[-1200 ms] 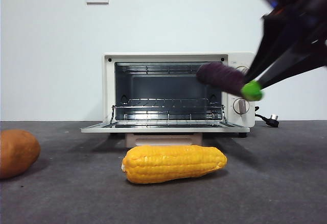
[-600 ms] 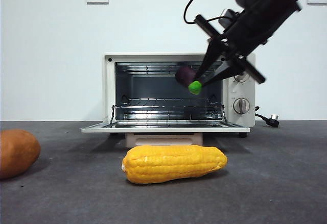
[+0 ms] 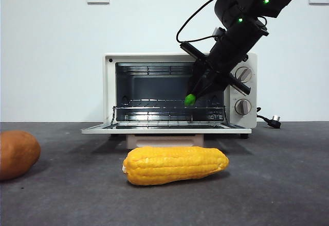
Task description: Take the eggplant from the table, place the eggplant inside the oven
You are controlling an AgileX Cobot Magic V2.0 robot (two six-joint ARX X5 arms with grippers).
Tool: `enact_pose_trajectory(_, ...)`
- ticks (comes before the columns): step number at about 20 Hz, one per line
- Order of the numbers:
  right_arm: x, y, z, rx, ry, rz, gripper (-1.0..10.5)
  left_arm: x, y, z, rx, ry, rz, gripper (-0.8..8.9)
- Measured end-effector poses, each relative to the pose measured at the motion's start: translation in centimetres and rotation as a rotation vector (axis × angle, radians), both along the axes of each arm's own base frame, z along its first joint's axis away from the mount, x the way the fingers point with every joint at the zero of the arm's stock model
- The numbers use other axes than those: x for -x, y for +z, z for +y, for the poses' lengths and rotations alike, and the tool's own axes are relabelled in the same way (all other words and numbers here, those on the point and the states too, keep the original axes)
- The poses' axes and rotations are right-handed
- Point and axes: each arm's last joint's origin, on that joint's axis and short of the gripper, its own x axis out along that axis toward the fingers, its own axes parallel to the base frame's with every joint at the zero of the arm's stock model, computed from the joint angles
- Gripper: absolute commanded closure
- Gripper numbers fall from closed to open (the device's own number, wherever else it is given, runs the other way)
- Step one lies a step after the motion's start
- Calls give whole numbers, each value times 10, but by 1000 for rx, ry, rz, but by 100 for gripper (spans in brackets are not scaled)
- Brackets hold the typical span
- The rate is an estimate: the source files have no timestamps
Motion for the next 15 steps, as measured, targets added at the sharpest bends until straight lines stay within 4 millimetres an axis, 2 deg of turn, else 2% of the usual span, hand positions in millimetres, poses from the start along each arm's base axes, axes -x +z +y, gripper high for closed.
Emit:
enact_pose_trajectory(4,0,1,3,32,-43,-27,941,0,0,0,-1,0,2,819)
enact_pose_trajectory(5,0,1,3,37,-48,-27,904,0,0,0,-1,0,3,819)
enact_pose_trajectory(7,0,1,3,42,-45,-30,743,-1,0,0,-1,0,4,819)
enact_pose_trajectory(8,0,1,3,43,-46,-31,716,-1,-1,0,-1,0,4,819)
enact_pose_trajectory(14,1,0,3,51,-45,-21,715,0,-1,-3,-2,-19,5,819)
enact_pose_trajectory(15,1,0,3,52,-44,-21,674,0,-1,-3,-2,-19,7,819)
